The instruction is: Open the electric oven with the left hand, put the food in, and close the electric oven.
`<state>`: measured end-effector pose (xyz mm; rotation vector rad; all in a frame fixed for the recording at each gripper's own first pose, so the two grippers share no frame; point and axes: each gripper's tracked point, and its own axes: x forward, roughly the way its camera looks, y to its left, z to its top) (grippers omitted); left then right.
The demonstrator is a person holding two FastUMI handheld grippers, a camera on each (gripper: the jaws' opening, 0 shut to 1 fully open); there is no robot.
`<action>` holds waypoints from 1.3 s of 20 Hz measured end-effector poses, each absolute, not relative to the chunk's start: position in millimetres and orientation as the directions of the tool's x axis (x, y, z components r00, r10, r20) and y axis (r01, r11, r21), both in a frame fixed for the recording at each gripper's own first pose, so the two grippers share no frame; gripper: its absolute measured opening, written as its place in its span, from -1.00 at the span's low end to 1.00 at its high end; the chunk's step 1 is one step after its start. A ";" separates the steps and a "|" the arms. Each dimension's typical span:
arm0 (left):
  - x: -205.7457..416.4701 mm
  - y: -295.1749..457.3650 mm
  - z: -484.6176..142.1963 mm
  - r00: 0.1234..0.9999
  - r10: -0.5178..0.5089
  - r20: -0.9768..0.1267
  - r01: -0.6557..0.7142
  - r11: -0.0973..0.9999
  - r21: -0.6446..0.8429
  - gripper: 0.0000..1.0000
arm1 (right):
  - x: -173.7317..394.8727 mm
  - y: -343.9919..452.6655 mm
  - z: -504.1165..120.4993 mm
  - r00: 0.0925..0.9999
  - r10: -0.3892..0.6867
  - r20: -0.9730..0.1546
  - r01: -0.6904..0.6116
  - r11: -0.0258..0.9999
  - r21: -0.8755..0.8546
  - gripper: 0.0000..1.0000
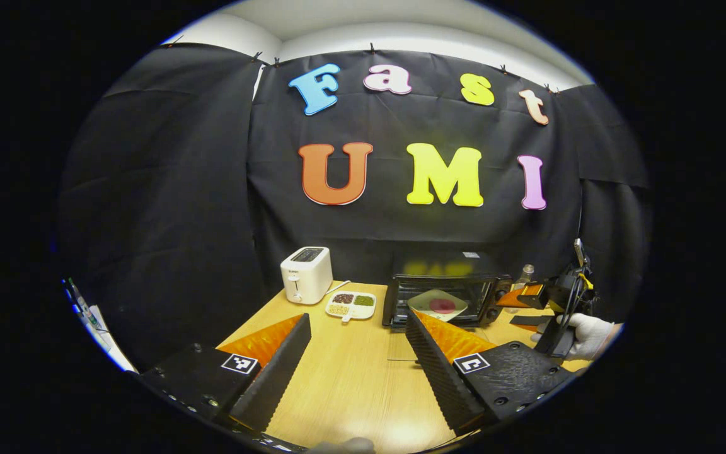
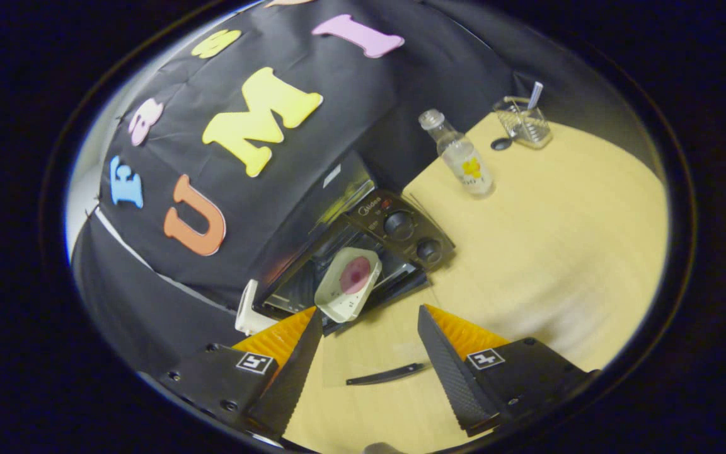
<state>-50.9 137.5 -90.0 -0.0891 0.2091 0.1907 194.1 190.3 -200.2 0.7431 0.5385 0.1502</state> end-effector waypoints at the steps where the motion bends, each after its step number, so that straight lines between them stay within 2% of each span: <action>1: -50.9 133.1 -93.0 0.963 0.159 -0.220 -0.179 0.981 -0.076 0.94 | 183.9 179.1 -196.8 0.866 0.276 -0.416 0.060 0.770 0.635 0.80; 5: -45.5 113.2 -105.3 0.972 0.085 -0.218 -0.099 0.993 -0.056 0.94 | 148.5 139.3 -184.3 0.901 0.176 -0.396 0.042 0.874 0.484 0.92; 8: -33.0 95.1 -127.8 0.971 0.053 -0.235 -0.064 0.997 -0.037 0.93 | 124.0 110.6 -176.9 0.912 0.130 -0.388 0.021 0.932 0.362 0.90; 10: -21.2 75.7 -155.3 0.962 0.027 -0.271 -0.039 0.998 -0.039 0.94 | 110.6 89.7 -168.8 0.926 0.090 -0.366 0.013 0.963 0.269 0.90; 11: -16.3 63.8 -170.2 0.956 0.014 -0.294 -0.028 0.999 -0.044 0.94 | 104.3 82.3 -164.2 0.931 0.079 -0.356 0.003 0.975 0.224 1.00; 12: -10.9 54.1 -184.0 0.950 0.002 -0.313 -0.017 0.999 -0.045 0.94 | 96.5 74.9 -160.4 0.933 0.070 -0.352 -0.006 0.984 0.178 1.00; 13: -5.2 42.7 -199.9 0.940 -0.008 -0.341 -0.009 0.999 -0.048 0.94 | 92.3 68.9 -157.2 0.936 0.066 -0.345 -0.018 0.990 0.142 0.90; 15: 5.8 19.8 -231.6 0.920 -0.024 -0.391 0.002 0.998 -0.055 0.94 | 86.1 60.6 -152.0 0.932 0.078 -0.354 -0.053 0.995 0.079 0.92; 18: 24.5 -16.0 -278.8 0.891 -0.052 -0.451 0.029 0.998 -0.056 0.94 | 81.7 46.1 -144.2 0.927 0.096 -0.364 -0.086 0.995 0.043 0.92; 22: 51.8 -40.4 -337.8 0.845 -0.041 -0.533 0.023 0.999 -0.040 0.94 | 81.0 24.6 -141.7 0.915 0.096 -0.392 -0.103 0.995 0.002 0.92; 26: 77.3 -43.9 -364.2 0.829 -0.023 -0.559 -0.004 0.999 -0.048 0.95 | 89.0 7.9 -143.7 0.910 0.073 -0.407 -0.081 0.997 -0.002 0.92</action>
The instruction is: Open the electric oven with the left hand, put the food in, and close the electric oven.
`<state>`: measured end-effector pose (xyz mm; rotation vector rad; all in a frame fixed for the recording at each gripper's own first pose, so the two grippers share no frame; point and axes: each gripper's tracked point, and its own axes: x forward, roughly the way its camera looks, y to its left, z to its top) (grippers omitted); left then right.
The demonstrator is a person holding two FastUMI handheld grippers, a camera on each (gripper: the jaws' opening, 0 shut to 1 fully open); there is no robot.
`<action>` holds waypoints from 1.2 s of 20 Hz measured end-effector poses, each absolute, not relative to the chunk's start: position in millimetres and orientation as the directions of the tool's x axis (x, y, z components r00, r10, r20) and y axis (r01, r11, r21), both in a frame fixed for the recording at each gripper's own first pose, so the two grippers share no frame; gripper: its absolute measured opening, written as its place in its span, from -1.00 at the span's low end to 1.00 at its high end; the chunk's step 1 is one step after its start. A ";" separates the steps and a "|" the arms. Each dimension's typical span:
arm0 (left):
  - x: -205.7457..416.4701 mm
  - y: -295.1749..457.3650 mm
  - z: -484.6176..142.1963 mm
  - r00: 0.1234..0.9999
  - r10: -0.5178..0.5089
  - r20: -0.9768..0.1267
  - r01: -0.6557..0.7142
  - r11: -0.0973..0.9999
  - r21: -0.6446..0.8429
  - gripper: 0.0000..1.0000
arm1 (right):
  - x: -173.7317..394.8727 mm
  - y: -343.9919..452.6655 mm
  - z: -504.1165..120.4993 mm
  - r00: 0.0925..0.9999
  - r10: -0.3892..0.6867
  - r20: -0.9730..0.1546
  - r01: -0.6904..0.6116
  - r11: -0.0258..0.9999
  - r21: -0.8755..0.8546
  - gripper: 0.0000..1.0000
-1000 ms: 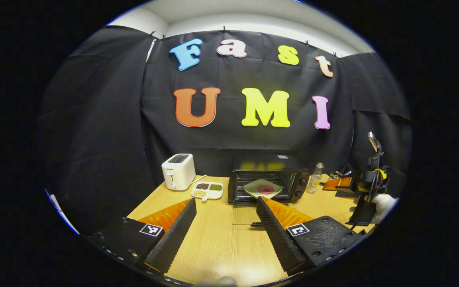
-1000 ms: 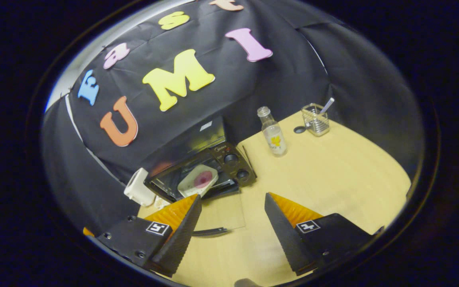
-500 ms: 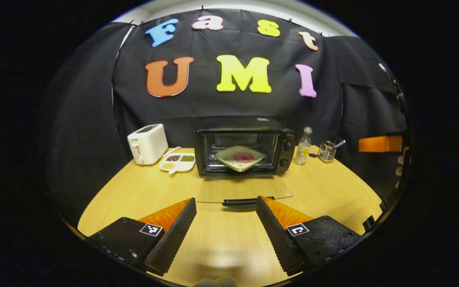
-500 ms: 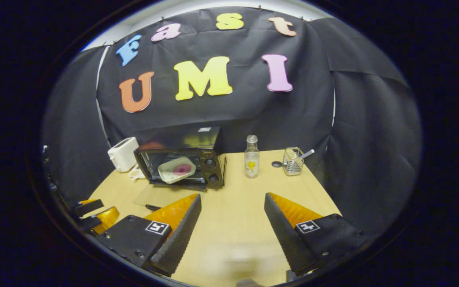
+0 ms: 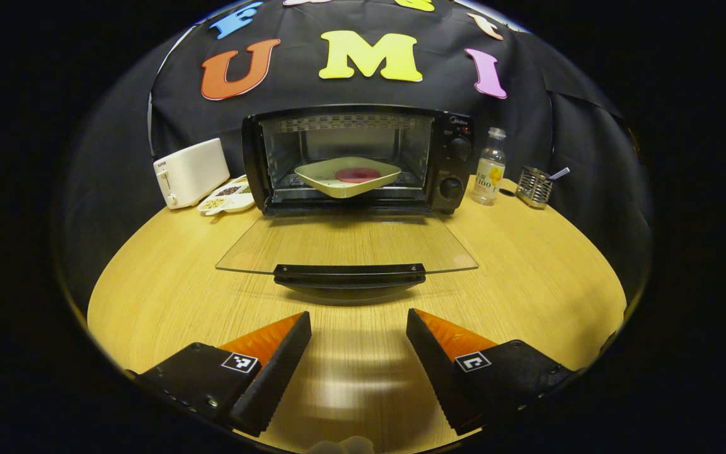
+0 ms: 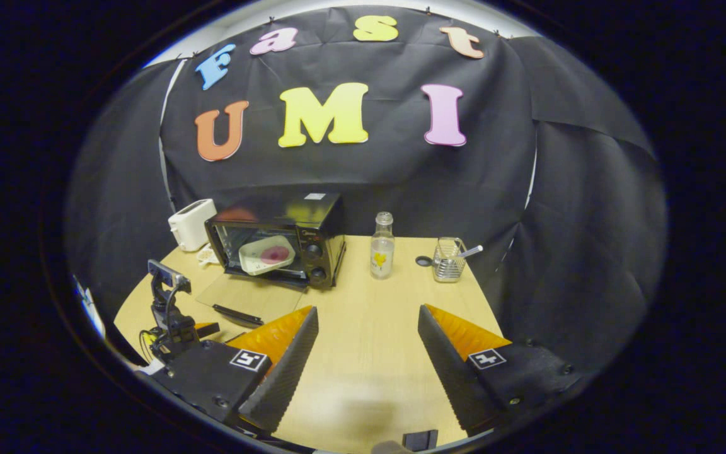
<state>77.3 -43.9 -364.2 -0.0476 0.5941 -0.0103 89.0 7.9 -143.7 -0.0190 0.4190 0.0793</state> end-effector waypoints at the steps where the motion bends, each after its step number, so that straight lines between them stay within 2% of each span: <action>1: 83.9 -42.2 -368.3 0.828 -0.021 -0.560 -0.002 0.999 -0.040 0.95 | 89.2 7.3 -144.4 0.908 0.071 -0.414 -0.078 0.997 0.001 1.00; 2: 88.0 -38.8 -374.3 0.820 -0.014 -0.571 -0.003 1.000 -0.030 0.95 | 90.1 7.3 -147.1 0.905 0.071 -0.420 -0.076 0.997 0.004 0.93; 7: 100.6 -35.0 -373.9 0.811 -0.018 -0.585 0.005 1.000 -0.025 0.97 | 96.1 3.4 -154.3 0.896 0.057 -0.440 -0.064 0.998 -0.002 0.93; 11: 112.7 -30.9 -341.2 0.834 -0.021 -0.552 0.015 1.000 -0.016 0.97 | 105.5 8.8 -150.0 0.903 0.070 -0.424 -0.063 0.998 0.031 0.93; 18: 170.9 -21.0 -245.6 0.907 -0.032 -0.420 0.034 0.999 -0.003 0.96 | 104.0 2.0 -148.4 0.913 0.065 -0.402 -0.024 0.994 0.107 0.93; 23: 168.9 -22.7 -243.1 0.906 -0.039 -0.421 0.046 0.999 0.008 0.95 | 101.8 0.8 -146.2 0.915 0.055 -0.400 -0.008 0.993 0.118 0.93; 24: 166.9 -23.0 -245.2 0.904 -0.041 -0.426 0.048 0.999 0.006 0.95 | 99.3 -0.4 -145.4 0.916 0.055 -0.396 -0.009 0.993 0.117 1.00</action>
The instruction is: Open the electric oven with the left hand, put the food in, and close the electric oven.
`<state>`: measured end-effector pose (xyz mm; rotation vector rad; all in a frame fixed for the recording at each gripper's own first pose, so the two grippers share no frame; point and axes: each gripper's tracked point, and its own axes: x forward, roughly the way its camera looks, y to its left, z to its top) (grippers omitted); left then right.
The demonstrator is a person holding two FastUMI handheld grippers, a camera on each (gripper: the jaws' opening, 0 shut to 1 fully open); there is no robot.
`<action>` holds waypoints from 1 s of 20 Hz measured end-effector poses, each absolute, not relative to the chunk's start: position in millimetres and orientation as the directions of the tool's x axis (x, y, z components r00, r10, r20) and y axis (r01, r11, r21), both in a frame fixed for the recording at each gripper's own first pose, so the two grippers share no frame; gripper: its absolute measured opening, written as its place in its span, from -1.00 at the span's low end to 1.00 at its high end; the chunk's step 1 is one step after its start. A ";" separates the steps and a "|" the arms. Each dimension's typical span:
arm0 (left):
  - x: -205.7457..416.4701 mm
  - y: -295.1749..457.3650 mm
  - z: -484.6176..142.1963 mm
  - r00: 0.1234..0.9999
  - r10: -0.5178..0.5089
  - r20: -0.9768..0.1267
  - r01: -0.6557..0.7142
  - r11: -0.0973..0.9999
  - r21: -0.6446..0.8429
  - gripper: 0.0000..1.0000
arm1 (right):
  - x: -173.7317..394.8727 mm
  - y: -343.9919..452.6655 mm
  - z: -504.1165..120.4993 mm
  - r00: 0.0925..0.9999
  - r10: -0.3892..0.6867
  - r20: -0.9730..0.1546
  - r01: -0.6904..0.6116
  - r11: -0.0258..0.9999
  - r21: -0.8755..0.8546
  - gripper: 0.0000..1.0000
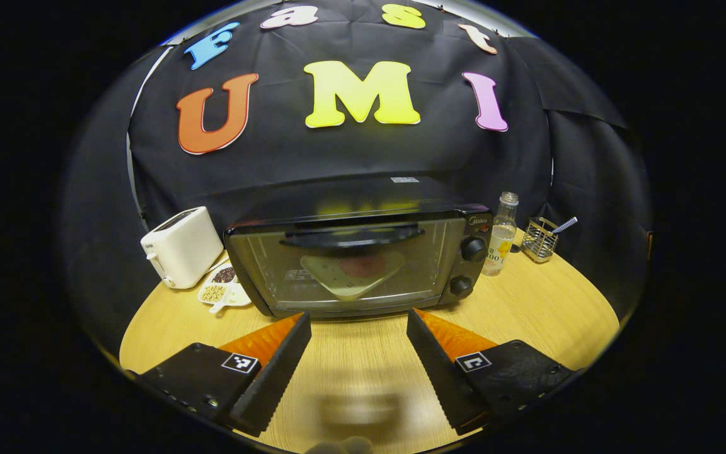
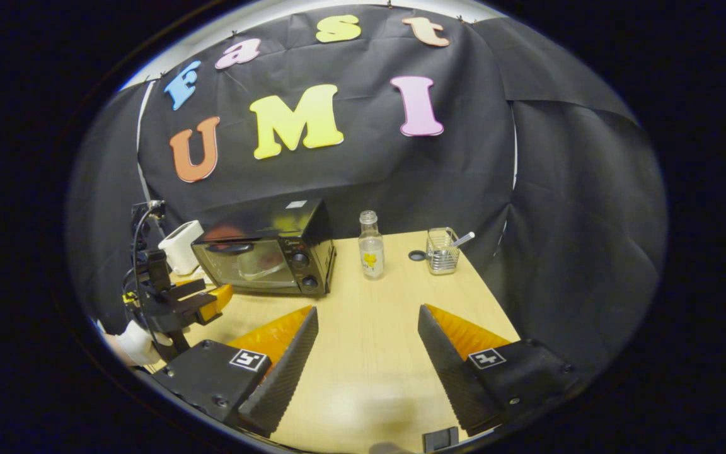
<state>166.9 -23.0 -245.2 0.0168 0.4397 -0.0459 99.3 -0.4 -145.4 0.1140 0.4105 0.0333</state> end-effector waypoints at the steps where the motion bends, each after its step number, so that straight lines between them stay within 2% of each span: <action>1: 164.9 -24.4 -245.9 0.903 -0.042 -0.428 0.049 0.999 0.006 0.94 | 95.3 -0.3 -142.4 0.918 0.055 -0.394 -0.009 0.993 0.118 1.00; 2: 163.2 -24.7 -246.5 0.904 -0.044 -0.426 0.052 0.999 0.007 0.94 | 92.3 0.3 -142.0 0.919 0.054 -0.392 -0.009 0.993 0.117 0.93; 10: 136.7 -19.3 -236.6 0.915 -0.062 -0.400 0.060 0.998 -0.018 0.94 | 69.9 16.3 -140.7 0.921 0.045 -0.387 -0.005 0.995 0.104 0.93; 11: 130.7 -17.3 -234.0 0.916 -0.064 -0.395 0.064 0.998 -0.014 0.95 | 65.5 18.5 -141.5 0.920 0.036 -0.391 0.004 0.995 0.103 1.00; 12: 125.0 -15.7 -231.1 0.918 -0.071 -0.390 0.069 0.997 -0.018 0.95 | 59.3 20.5 -142.0 0.917 0.028 -0.399 0.015 0.994 0.105 0.93; 14: 112.0 -17.3 -221.3 0.926 -0.091 -0.366 0.082 0.996 -0.039 0.95 | 50.1 27.0 -137.8 0.923 0.019 -0.384 0.022 0.995 0.102 0.93; 15: 104.9 -18.0 -217.0 0.929 -0.099 -0.357 0.086 0.995 -0.051 0.95 | 46.0 27.7 -137.8 0.923 0.008 -0.386 0.029 0.996 0.090 1.00; 16: 97.3 -17.5 -211.3 0.934 -0.104 -0.343 0.088 0.994 -0.061 0.95 | 40.8 29.8 -137.2 0.924 0.013 -0.382 0.025 0.995 0.094 0.93; 17: 90.0 -17.9 -205.3 0.935 -0.105 -0.338 0.090 0.994 -0.059 0.95 | 35.7 33.1 -132.5 0.927 0.021 -0.376 0.022 0.994 0.109 1.00; 18: 79.1 -16.3 -198.9 0.938 -0.099 -0.333 0.086 0.995 -0.053 0.95 | 31.7 31.0 -127.3 0.932 0.018 -0.362 0.028 0.992 0.120 0.93; 20: 59.4 -18.0 -176.6 0.947 -0.095 -0.307 0.083 0.995 -0.054 0.94 | 21.5 24.6 -108.3 0.951 0.010 -0.310 0.031 0.991 0.129 0.93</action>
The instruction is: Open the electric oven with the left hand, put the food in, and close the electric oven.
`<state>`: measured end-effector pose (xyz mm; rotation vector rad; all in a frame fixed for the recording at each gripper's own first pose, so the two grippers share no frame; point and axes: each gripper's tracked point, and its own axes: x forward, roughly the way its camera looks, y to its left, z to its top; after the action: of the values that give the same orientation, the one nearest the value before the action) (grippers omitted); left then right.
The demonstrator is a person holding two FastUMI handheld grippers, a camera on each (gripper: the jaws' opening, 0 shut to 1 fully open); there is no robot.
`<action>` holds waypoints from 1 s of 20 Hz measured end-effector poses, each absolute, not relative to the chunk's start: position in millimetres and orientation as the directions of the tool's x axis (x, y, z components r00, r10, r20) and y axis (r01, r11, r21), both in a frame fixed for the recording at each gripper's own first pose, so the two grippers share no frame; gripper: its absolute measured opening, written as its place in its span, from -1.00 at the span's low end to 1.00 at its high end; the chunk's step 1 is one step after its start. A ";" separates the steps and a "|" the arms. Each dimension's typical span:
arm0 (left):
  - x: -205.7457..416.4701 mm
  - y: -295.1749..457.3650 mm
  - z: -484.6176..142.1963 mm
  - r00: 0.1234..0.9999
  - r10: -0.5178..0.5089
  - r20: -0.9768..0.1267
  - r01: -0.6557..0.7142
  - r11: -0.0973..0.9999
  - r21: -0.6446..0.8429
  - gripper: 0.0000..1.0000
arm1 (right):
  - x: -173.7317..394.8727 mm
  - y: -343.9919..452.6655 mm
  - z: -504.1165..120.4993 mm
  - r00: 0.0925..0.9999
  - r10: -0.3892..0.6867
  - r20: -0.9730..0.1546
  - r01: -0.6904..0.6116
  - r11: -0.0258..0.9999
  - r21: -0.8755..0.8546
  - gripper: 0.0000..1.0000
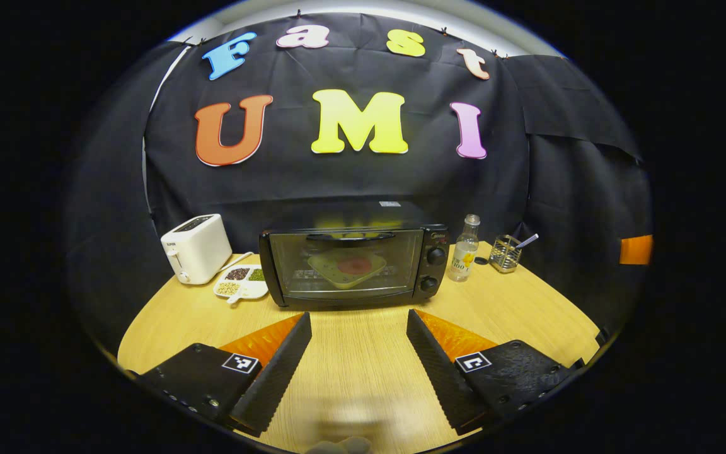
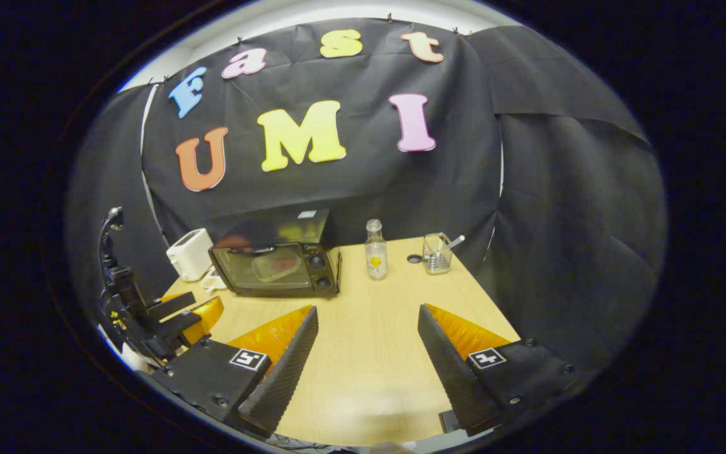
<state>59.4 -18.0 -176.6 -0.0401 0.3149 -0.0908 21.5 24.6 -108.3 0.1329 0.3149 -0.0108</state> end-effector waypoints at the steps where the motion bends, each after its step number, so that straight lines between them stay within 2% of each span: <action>1: 48.7 -17.9 -159.9 0.954 -0.092 -0.285 0.080 0.995 -0.054 0.94 | 14.3 21.6 -96.2 0.960 0.013 -0.281 0.026 0.991 0.132 0.93; 7: -17.2 -18.1 -42.5 0.995 -0.021 -0.094 0.021 1.000 -0.010 0.94 | -36.2 1.8 -31.8 0.987 0.109 -0.119 -0.092 0.985 0.146 0.93; 10: -58.3 -30.6 -2.9 0.999 -0.004 -0.034 0.004 1.000 -0.016 0.94 | -62.0 -19.5 -1.8 0.993 0.114 -0.029 -0.109 0.985 0.132 0.93; 11: -70.9 -33.5 6.2 1.000 0.004 -0.019 -0.004 1.000 -0.012 0.94 | -68.9 -25.8 3.6 0.993 0.114 -0.010 -0.111 0.985 0.129 1.00; 12: -83.8 -36.7 14.6 1.000 0.012 -0.002 -0.012 1.000 -0.009 0.94 | -75.8 -31.6 5.2 0.994 0.113 0.001 -0.112 0.985 0.128 0.92; 13: -95.9 -40.3 21.3 1.000 0.021 0.011 -0.021 1.000 -0.006 0.94 | -82.1 -36.1 6.7 0.993 0.116 0.008 -0.116 0.985 0.128 0.92; 14: -108.2 -39.8 24.1 0.999 0.036 0.020 -0.036 0.999 -0.003 0.94 | -89.1 -39.9 8.2 0.993 0.119 0.020 -0.121 0.985 0.127 1.00; 15: -118.8 -41.3 24.9 0.999 0.047 0.020 -0.047 0.999 -0.004 0.94 | -94.2 -43.7 9.9 0.993 0.117 0.028 -0.120 0.986 0.120 0.92; 20: -159.9 -42.7 15.4 0.996 0.092 -0.007 -0.092 0.996 0.007 0.94 | -112.1 -52.6 2.8 0.992 0.122 0.035 -0.124 0.991 0.058 0.93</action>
<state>-159.9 -42.7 15.4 0.0068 0.0069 0.0922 -112.1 -52.6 2.8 0.0600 -0.0316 0.1231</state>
